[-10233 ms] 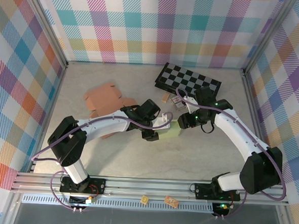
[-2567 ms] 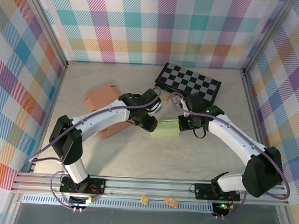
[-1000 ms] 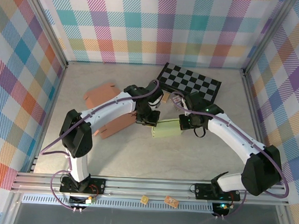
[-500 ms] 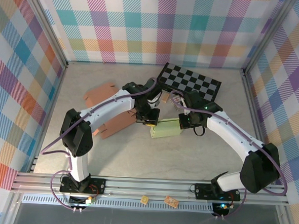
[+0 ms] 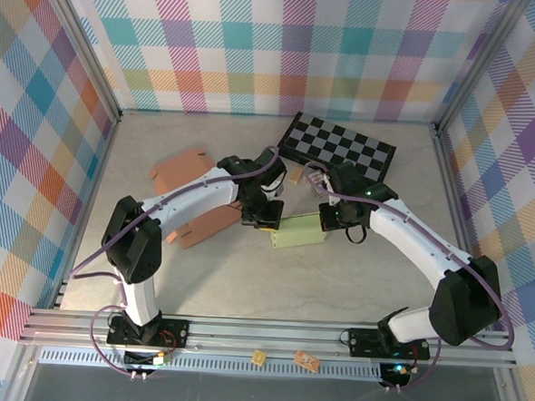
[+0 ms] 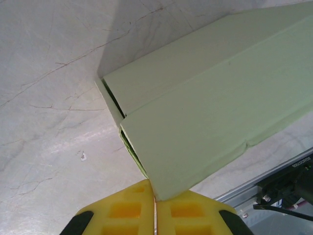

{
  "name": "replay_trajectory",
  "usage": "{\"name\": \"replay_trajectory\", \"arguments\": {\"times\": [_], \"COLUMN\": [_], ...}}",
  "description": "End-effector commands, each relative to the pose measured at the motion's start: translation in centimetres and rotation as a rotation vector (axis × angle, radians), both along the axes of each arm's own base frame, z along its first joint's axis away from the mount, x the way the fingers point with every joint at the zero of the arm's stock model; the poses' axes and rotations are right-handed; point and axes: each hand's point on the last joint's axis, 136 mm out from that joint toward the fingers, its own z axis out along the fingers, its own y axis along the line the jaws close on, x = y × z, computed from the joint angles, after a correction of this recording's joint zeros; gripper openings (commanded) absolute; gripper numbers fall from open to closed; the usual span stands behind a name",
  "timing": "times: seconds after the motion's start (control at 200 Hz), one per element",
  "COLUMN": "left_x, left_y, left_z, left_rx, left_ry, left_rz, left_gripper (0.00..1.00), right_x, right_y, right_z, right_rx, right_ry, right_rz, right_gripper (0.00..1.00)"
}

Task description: Fold the paper box

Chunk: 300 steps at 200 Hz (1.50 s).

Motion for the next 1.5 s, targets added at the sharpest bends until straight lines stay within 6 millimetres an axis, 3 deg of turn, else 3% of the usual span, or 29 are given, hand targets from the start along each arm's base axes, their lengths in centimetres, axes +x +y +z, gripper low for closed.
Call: {"name": "replay_trajectory", "arguments": {"times": [0.0,0.37,0.76,0.91,1.05,1.165,1.355,1.495], "left_x": [-0.5,-0.7,-0.6,-0.5,-0.5,-0.6,-0.9,-1.1], "left_y": [-0.2,0.0,0.0,-0.1,-0.2,-0.3,-0.7,-0.7], "left_z": [-0.3,-0.5,-0.4,-0.3,-0.1,-0.1,-0.1,-0.3], "left_rx": [-0.012,0.045,0.087,0.09,0.09,0.086,0.081,0.085], "left_ry": [-0.012,-0.033,-0.054,-0.062,-0.069,-0.07,-0.082,-0.08], "left_rz": [-0.024,-0.054,-0.074,-0.074,-0.07,-0.058,-0.049,-0.048], "left_gripper": [0.08,0.07,0.07,0.07,0.06,0.06,0.06,0.06], "right_x": [-0.9,-1.3,-2.9,-3.9,-4.4,-4.5,-3.6,-2.7], "right_y": [0.8,0.5,0.8,0.8,1.4,1.6,2.7,3.7], "right_z": [-0.2,0.2,1.0,1.2,3.0,4.4,6.4,7.4], "right_rx": [0.03,0.037,0.092,0.133,0.216,0.312,0.656,0.867], "right_ry": [0.012,0.018,0.09,0.128,0.144,0.204,0.401,0.481], "right_rz": [0.035,0.016,-0.019,-0.056,-0.112,-0.25,-0.626,-0.794], "right_gripper": [0.0,0.13,0.48,0.56,0.6,0.66,0.74,0.78]}}
